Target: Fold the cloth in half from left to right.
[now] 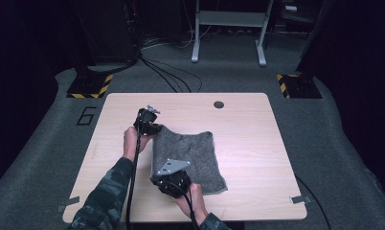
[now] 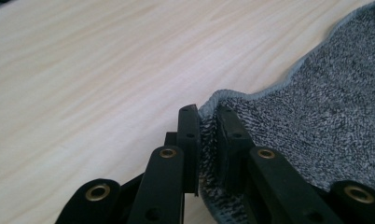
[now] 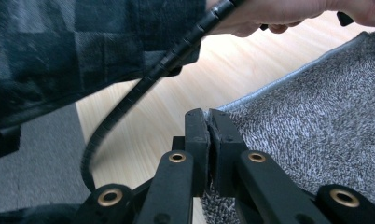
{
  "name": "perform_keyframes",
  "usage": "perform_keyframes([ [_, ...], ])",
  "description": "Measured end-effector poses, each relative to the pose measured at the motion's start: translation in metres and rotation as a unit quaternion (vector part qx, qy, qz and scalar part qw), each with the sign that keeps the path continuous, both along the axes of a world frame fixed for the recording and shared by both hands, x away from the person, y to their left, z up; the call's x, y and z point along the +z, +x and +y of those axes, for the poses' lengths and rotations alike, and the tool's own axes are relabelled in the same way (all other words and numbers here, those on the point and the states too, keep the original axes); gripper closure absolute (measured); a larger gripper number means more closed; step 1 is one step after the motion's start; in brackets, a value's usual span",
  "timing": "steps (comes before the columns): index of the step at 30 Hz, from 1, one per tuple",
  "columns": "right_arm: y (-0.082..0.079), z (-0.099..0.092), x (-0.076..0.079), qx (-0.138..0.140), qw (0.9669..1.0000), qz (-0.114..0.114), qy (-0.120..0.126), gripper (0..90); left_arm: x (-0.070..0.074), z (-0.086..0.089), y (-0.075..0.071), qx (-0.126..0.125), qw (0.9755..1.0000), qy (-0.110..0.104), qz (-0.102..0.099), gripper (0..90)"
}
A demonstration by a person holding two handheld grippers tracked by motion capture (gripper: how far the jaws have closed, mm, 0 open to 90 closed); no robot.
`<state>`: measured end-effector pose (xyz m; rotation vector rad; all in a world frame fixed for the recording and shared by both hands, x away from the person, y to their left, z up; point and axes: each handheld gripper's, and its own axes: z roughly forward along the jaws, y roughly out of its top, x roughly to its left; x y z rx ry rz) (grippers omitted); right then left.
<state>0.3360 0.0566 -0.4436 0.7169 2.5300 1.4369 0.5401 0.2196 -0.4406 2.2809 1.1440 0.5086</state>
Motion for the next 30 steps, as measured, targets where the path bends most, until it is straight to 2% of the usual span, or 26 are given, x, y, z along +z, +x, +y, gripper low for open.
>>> perform_keyframes([
  [1,0.000,0.001,0.002,0.001,1.0000,0.000,0.008,87.4,0.000,0.000,0.000,0.000,1.0000,0.000,0.000,80.6],
  [2,0.001,0.001,0.005,0.003,0.9999,0.002,0.014,87.4,0.007,0.002,0.001,0.001,1.0000,0.007,0.003,80.2],
  [4,0.002,0.002,0.010,0.004,0.9995,0.005,0.031,87.3,0.012,0.002,0.000,0.002,0.9996,0.028,-0.003,80.1],
  [5,0.002,0.002,0.010,0.004,0.9995,0.005,0.031,87.3,0.012,0.002,0.000,0.002,0.9996,0.028,-0.003,80.2],
  [6,0.003,0.003,0.014,0.009,0.9989,0.009,0.045,87.4,0.016,0.004,0.000,0.002,0.9993,0.037,0.005,80.1],
  [9,0.002,0.004,0.019,0.008,0.9979,0.008,0.063,87.4,0.023,0.007,0.001,0.003,0.9995,0.031,0.009,79.9],
  [14,0.001,-0.003,0.020,-0.001,0.9973,0.010,0.073,87.3,0.029,0.004,0.003,0.002,0.9993,0.037,0.012,79.5],
  [18,-0.002,-0.015,0.020,-0.014,0.9975,0.006,0.069,87.3,0.031,-0.007,0.006,-0.005,0.9995,0.030,0.014,79.4],
  [19,-0.002,-0.015,0.020,-0.014,0.9975,0.006,0.069,87.3,0.031,-0.010,0.007,-0.008,0.9995,0.029,0.013,79.4],
  [21,-0.002,-0.027,0.017,-0.025,0.9974,0.009,0.067,87.2,0.027,-0.022,0.009,-0.012,0.9994,0.031,0.013,79.5],
  [29,-0.001,-0.055,0.008,-0.054,0.9967,0.018,0.059,87.1,0.021,-0.047,0.015,-0.023,0.9989,0.034,0.023,79.1],
  [30,-0.001,-0.058,0.007,-0.059,0.9963,0.024,0.058,87.1,0.021,-0.050,0.016,-0.024,0.9989,0.035,0.021,78.9],
])
